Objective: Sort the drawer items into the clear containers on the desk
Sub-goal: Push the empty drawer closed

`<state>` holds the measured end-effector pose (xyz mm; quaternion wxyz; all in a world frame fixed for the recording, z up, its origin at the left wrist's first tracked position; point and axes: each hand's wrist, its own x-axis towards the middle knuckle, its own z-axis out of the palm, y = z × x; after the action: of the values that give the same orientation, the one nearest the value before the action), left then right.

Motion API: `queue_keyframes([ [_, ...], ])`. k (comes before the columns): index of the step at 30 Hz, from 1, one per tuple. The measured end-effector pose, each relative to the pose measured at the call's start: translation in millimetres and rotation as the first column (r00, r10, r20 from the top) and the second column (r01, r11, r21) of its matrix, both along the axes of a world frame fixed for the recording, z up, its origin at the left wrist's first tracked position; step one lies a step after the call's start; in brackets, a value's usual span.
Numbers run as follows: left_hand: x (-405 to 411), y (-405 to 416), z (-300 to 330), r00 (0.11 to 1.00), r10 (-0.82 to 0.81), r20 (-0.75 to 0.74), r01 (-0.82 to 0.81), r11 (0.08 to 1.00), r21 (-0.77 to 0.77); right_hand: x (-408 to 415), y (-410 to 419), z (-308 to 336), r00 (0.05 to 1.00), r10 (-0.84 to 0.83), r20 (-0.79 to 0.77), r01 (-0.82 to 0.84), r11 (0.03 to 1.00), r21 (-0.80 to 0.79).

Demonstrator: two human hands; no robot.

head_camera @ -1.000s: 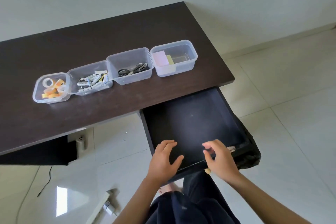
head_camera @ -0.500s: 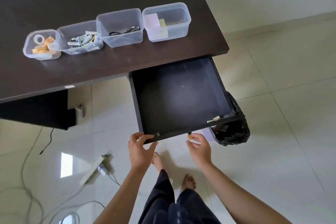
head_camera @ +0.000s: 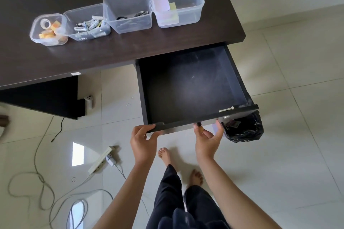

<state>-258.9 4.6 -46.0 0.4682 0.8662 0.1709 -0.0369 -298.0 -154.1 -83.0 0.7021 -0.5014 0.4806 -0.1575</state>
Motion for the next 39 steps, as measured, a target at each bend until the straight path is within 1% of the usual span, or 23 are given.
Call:
queue_keyframes([
  [2,1,0,3,1.000,0.004,-0.012,-0.004,1.000,-0.013,1,2,1,1.000,0.006,0.007,-0.006,0.999,-0.033],
  [8,6,0,6,1.000,0.007,-0.028,-0.008,1.000,-0.028,5,3,-3,0.998,0.035,-0.056,-0.042,0.992,-0.116],
  [11,18,-1,4,0.999,0.000,-0.045,-0.002,1.000,-0.029,20,0,-3,0.996,0.056,-0.069,-0.065,0.989,-0.133],
  [17,74,-5,-2,0.999,-0.009,-0.033,0.009,1.000,-0.008,78,-4,-3,0.995,0.072,-0.064,-0.080,0.987,-0.139],
  [22,141,-9,-7,0.999,-0.031,0.029,0.030,0.999,0.033,144,-8,-12,0.994,0.095,-0.048,-0.103,0.978,-0.179],
  [24,167,-11,-6,0.994,-0.052,0.096,0.043,0.995,0.094,173,-11,-15,0.995,0.097,-0.034,-0.101,0.976,-0.191],
  [26,191,-14,-4,0.978,-0.056,0.202,0.020,0.985,0.172,198,-13,-15,0.995,0.095,-0.028,-0.099,0.973,-0.210],
  [28,211,-14,-7,0.956,-0.086,0.282,0.002,0.958,0.286,216,-13,-18,0.996,0.089,-0.004,-0.087,0.969,-0.233],
  [30,223,-9,-15,0.938,-0.184,0.294,0.044,0.905,0.424,225,-13,-23,0.996,0.086,0.031,-0.076,0.966,-0.246],
  [31,225,-6,-20,0.928,-0.237,0.287,0.082,0.882,0.465,227,-12,-27,0.995,0.084,0.047,-0.070,0.966,-0.248],
  [32,226,-3,-25,0.918,-0.275,0.285,0.109,0.867,0.487,228,-12,-30,0.995,0.080,0.063,-0.062,0.967,-0.245],
  [34,230,1,-33,0.905,-0.289,0.311,0.105,0.862,0.496,232,-13,-34,0.994,0.068,0.081,-0.047,0.970,-0.239],
  [39,244,-2,-39,0.887,-0.198,0.416,-0.022,0.883,0.468,246,-16,-38,0.991,0.072,0.112,-0.044,0.971,-0.236],
])
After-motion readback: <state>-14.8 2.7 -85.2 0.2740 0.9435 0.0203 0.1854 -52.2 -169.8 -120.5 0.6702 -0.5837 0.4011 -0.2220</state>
